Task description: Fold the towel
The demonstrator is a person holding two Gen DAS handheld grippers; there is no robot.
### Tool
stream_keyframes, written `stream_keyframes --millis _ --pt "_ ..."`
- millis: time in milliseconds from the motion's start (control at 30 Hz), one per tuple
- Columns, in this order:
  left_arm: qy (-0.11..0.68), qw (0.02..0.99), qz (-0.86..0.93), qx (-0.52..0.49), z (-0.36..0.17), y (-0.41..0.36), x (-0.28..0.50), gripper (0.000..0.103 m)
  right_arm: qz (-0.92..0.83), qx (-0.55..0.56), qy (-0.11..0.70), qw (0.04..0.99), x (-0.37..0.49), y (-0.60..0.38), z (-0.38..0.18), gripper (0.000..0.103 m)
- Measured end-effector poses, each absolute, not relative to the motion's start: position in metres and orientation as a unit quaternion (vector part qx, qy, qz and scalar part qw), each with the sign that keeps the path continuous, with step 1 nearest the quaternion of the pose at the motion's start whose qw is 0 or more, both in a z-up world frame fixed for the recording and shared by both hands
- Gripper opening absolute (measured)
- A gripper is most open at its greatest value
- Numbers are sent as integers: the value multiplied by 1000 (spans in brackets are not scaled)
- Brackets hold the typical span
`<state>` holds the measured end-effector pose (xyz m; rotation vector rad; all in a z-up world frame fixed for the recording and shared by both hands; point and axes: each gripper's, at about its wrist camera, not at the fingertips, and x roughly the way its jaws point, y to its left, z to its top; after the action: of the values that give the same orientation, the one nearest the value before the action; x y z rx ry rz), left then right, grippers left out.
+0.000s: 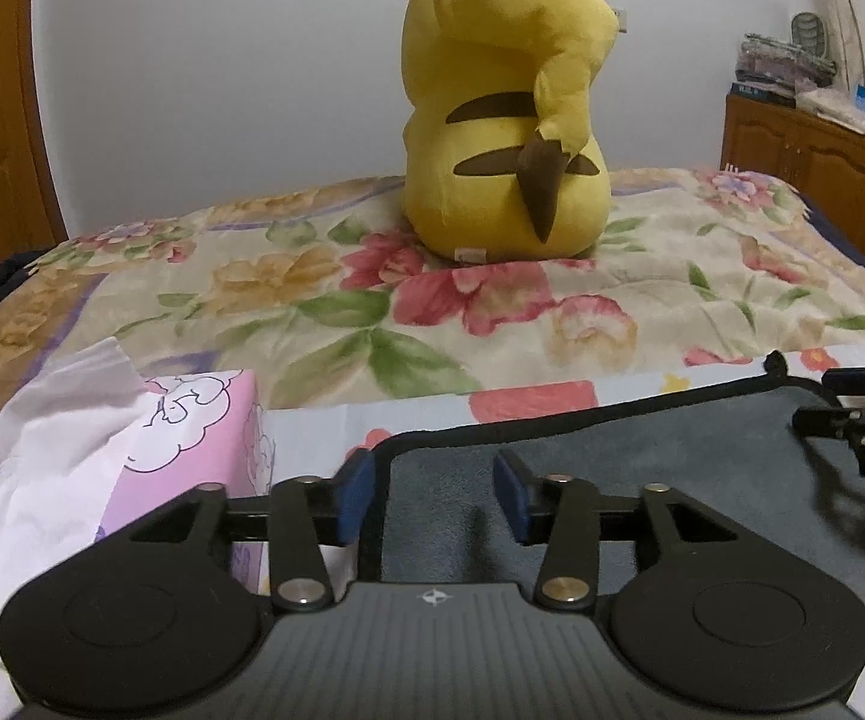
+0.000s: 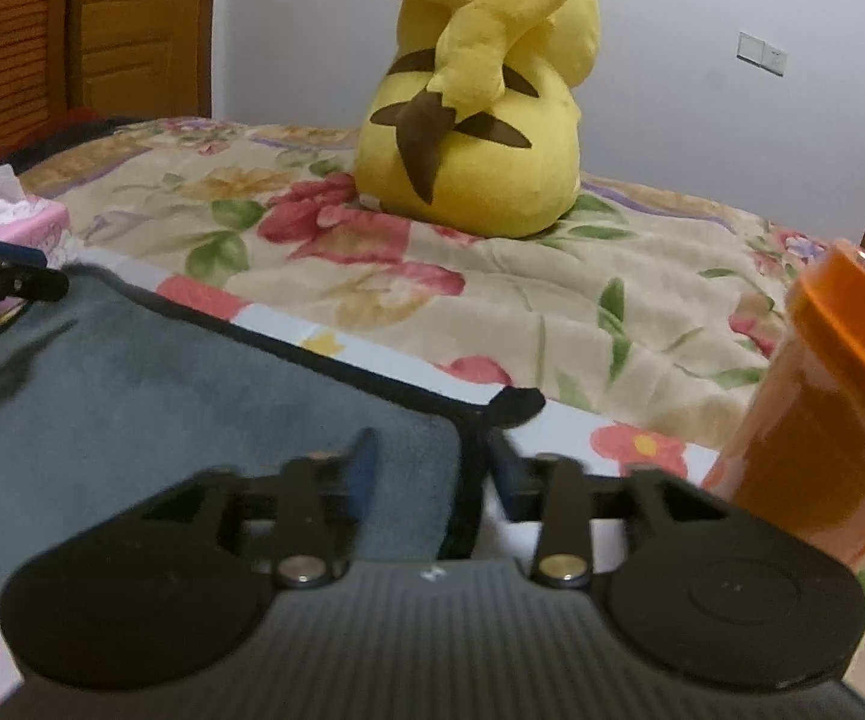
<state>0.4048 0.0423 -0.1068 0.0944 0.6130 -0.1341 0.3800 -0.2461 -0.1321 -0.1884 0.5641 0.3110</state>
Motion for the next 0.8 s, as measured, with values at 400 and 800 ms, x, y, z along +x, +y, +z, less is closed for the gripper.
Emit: stream_keyframes --millis 400,800 --pt "318 942 -87 60 -91 33 358 67 153 -65 284 944 343 -251 -111 60" --pt "319 938 -102 88 -56 28 307 70 167 -60 285 942 299 -248 -86 73"
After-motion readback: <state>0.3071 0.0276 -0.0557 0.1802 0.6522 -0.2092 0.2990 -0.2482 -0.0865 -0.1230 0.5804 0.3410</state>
